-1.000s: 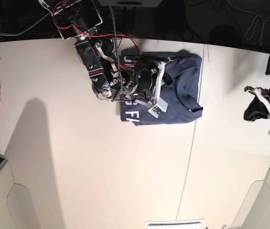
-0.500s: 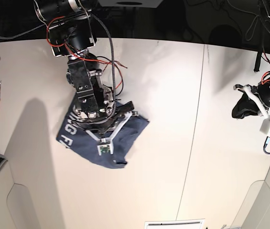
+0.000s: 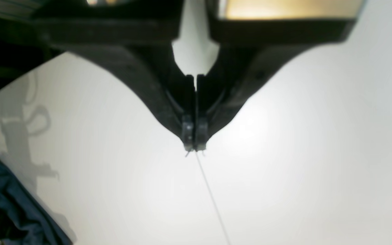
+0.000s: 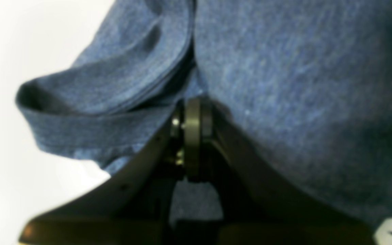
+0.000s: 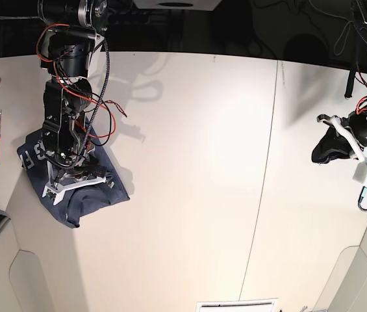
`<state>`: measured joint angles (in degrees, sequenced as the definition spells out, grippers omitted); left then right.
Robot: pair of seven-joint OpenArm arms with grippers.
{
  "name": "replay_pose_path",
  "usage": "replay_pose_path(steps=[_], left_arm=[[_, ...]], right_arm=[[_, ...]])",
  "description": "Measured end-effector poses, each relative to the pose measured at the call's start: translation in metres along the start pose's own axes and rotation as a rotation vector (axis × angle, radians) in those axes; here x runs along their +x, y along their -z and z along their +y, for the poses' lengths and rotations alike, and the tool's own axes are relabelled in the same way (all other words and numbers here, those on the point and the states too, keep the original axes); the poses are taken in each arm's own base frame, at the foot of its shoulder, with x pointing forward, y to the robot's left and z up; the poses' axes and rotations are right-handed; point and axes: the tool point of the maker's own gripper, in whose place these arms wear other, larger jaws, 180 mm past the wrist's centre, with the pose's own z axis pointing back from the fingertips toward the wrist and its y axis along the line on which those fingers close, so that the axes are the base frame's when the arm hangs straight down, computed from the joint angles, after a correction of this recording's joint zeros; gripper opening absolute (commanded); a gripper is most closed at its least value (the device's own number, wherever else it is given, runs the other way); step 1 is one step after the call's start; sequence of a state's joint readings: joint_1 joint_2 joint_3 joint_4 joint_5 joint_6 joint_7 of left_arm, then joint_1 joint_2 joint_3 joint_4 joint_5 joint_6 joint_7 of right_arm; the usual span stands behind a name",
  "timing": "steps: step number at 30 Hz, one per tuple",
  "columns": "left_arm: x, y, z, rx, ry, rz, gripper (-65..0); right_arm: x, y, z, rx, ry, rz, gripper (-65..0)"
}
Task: Layout the t-shirt on the table in an organized manner, then fold the t-shirt properly
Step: 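Grasp the folded shirt with the right gripper and drag it beside the tools, then release the shirt and straighten it with the right gripper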
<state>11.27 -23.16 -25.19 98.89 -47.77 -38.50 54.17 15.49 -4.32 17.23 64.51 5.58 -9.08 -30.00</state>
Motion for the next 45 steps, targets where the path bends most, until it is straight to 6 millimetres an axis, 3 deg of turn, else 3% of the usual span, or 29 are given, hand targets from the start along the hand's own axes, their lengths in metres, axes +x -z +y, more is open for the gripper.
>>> replay_pose_path(steps=[6,10,14,18,21,24,28,31,37,41,45], left_arm=[[0.003,0.000,-0.003,-0.017,-0.010,-0.015,-65.0],[0.008,0.001,-0.013,-0.063,-0.039,-0.054,-65.0],[0.007,0.006,-0.022,-0.087,-0.073,-0.076,-65.0],[0.004,0.009,-0.028,-0.099,-0.094,-0.077,-65.0],[0.001,0.010,-0.030,-0.103,-0.096,-0.064,-65.0],[0.001,0.010,-0.030,-0.103,-0.096,-0.065,-65.0],[0.001,0.010,-0.030,-0.103,-0.097,-0.064,-65.0],[-0.003,0.010,-0.030,-0.104,-0.095,-0.044,-65.0],[0.005,0.009,-0.036,-0.139,-0.122,-0.081,-65.0],[0.005,0.009,-0.036,-0.142,-0.124,-0.083,-65.0],[0.003,0.009,-0.037,-0.145,-0.124,-0.073,-65.0]], right_arm=[[0.031,0.001,0.008,0.011,0.024,-0.044,-65.0],[0.083,-0.007,0.046,0.121,-0.011,-0.133,-65.0],[0.139,-0.027,0.091,0.258,-0.074,-0.234,-65.0],[0.134,-0.047,0.112,0.380,-0.280,-0.127,-65.0],[0.124,-0.076,0.120,0.552,-0.491,-0.055,-65.0],[0.121,-0.096,0.101,0.625,-0.578,0.015,-65.0],[0.126,-0.087,0.033,0.492,-0.613,0.060,-65.0],[0.118,-0.081,-0.009,0.422,-0.620,0.104,-65.0],[0.083,-0.062,-0.018,0.484,-0.547,0.117,-65.0],[0.060,-0.032,-0.044,0.406,-0.523,0.147,-65.0],[0.042,-0.017,-0.057,0.384,-0.476,0.180,-65.0]])
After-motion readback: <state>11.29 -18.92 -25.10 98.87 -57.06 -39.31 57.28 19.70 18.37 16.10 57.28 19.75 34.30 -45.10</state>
